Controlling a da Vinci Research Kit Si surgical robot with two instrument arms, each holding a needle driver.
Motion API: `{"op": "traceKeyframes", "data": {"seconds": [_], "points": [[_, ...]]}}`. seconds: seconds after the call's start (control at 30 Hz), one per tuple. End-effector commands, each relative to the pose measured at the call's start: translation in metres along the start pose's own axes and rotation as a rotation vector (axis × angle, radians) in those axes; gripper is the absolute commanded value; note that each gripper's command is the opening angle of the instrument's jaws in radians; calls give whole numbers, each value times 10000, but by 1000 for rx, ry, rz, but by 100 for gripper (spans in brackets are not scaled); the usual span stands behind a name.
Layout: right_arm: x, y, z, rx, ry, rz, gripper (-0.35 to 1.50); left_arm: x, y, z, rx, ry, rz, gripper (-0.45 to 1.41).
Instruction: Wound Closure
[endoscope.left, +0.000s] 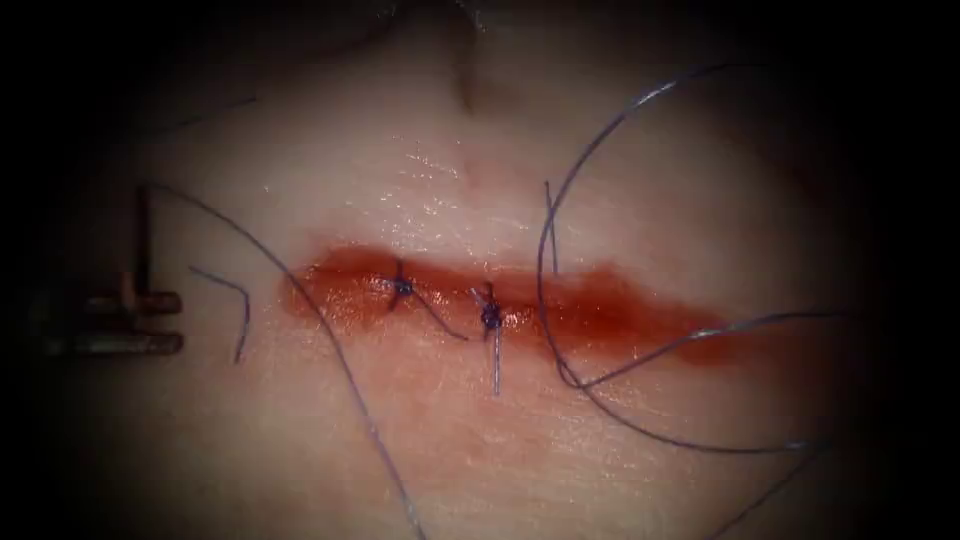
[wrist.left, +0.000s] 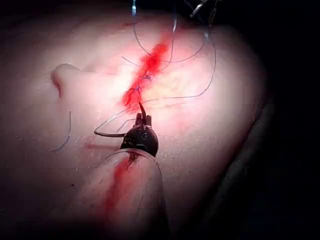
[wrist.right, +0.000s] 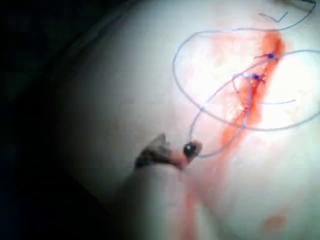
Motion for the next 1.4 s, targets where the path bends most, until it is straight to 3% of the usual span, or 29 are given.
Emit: {"op": "traceKeyframes", "data": {"seconds": [0.03, 0.2, 0.27, 0.33, 0.4, 0.5, 0.67, 0.73, 0.87, 1.0, 1.1, 1.2, 1.4], "points": [[-13, -6, 3, 2, -27, 6, 126, -5, 10, 10, -8, 4, 2, -45], [-20, -21, -15, 53, 5, 13, 131, -7, 38, 18, -15, 10, 13, -45], [-17, -32, -23, 125, 47, 10, 123, -9, 46, 22, -12, 29, 17, -45], [-16, -37, -31, 188, 46, -2, 91, -10, 50, 26, -12, 30, 20, -45], [-18, -33, -36, 188, 11, -3, 91, -10, 50, 29, -11, 30, 21, -45], [-28, -11, -43, 134, -38, 6, 91, -9, 50, 32, -9, 36, 22, -45], [-43, 52, -44, -14, -182, 37, 98, -3, 54, 38, -4, 48, 20, -45], [-44, 74, -41, -41, -187, 61, 98, 2, 57, 42, 0, 59, 18, -45], [-44, 122, -27, -137, -112, 130, 106, 13, 63, 53, 2, 79, 27, -45], [-45, 151, -3, -166, -60, 191, 106, 21, 67, 62, 9, 97, 40, -45], [-42, 166, 19, -182, 35, 258, 104, 24, 69, 64, 9, 106, 43, -45], [-37, 173, 43, -188, 190, 353, 94, 23, 70, 65, 8, 110, 45, -45], [-21, 177, 103, -177, 260, 435, 94, 19, 73, 69, 9, 110, 51, -45]]}}
